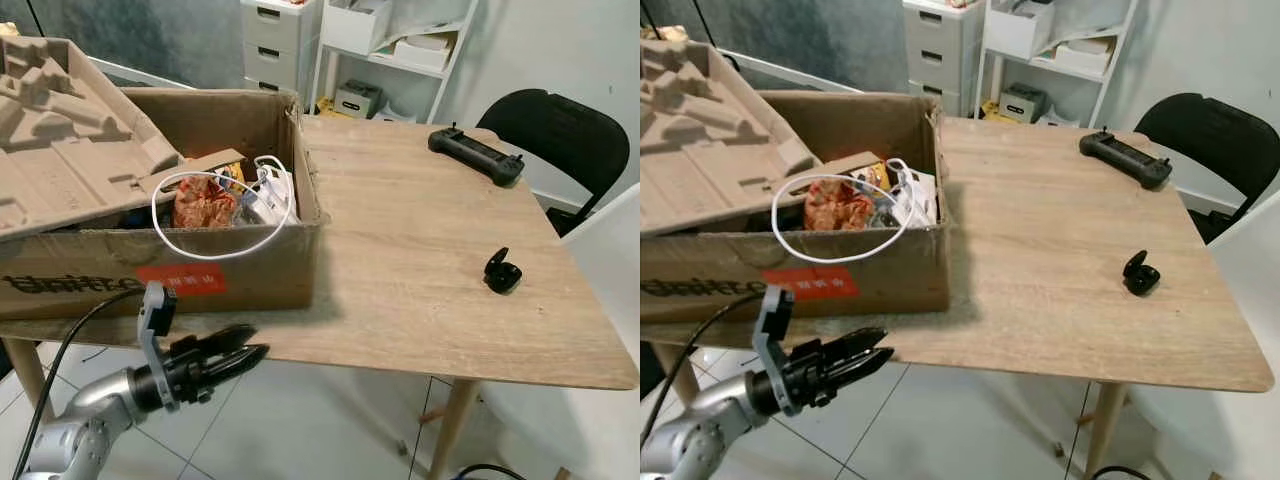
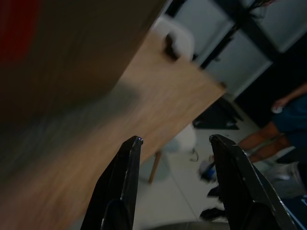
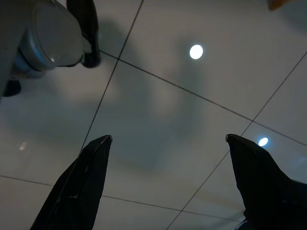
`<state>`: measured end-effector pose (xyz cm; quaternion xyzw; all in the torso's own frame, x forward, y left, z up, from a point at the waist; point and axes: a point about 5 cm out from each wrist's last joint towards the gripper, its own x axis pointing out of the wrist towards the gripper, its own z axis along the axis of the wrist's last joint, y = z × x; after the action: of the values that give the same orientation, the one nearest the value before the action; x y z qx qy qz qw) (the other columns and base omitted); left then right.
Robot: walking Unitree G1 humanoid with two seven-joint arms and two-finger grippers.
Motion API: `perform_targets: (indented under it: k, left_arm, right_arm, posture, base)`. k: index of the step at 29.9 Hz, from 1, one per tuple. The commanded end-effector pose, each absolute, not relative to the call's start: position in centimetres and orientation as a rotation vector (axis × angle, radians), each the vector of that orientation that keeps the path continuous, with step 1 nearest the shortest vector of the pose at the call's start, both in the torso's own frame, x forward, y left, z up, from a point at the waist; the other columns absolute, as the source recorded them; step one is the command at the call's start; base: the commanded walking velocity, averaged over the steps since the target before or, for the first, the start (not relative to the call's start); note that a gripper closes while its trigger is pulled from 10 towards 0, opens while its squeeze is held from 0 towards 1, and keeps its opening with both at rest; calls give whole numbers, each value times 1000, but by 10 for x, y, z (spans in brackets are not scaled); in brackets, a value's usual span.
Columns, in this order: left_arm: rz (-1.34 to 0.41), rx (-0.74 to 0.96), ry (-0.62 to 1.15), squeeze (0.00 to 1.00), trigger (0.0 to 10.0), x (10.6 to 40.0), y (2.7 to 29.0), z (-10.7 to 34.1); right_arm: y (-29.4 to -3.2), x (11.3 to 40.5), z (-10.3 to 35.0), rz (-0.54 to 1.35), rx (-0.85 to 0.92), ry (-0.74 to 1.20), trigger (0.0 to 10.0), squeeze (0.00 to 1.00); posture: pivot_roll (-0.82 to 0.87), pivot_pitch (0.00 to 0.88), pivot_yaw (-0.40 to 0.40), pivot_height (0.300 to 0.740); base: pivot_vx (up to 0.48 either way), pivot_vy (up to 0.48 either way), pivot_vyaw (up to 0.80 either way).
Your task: Picking trash to rubbish bin
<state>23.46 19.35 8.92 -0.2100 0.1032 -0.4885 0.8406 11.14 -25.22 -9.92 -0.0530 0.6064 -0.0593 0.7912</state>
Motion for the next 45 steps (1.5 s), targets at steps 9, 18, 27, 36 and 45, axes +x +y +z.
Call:
perform_targets:
  k: [9, 18, 27, 36, 45]
  left_arm:
    - [-843, -472, 409, 0, 10000, 228, 208, 35]
    - [-574, -483, 500, 0, 10000, 233, 221, 1]
    - [-481, -456, 581, 0, 10000, 230, 215, -20]
    - [-333, -394, 688, 0, 10000, 220, 220, -39]
    - [-80, -303, 835, 0, 10000, 196, 230, -63]
  right_arm:
    - [-249, 104, -102, -122, -108, 1327, 10000, 0]
    - [-215, 112, -108, -87, -92, 1321, 10000, 0]
    - [-223, 109, -107, -94, -108, 1323, 10000, 0]
    - [-258, 96, -101, -120, -134, 1339, 10000, 0]
    - [-212, 118, -107, -86, -86, 1301, 10000, 0]
  posture:
    - [62, 92, -30, 740]
    - [64, 95, -32, 740]
    - [58, 85, -36, 740]
    - [60, 85, -33, 740]
    - [62, 94, -24, 740]
  base:
    - [-427, 0, 0]
    - [-406, 0, 0]
    - [-417, 0, 0]
    - [-397, 0, 0]
    - [-80, 0, 0]
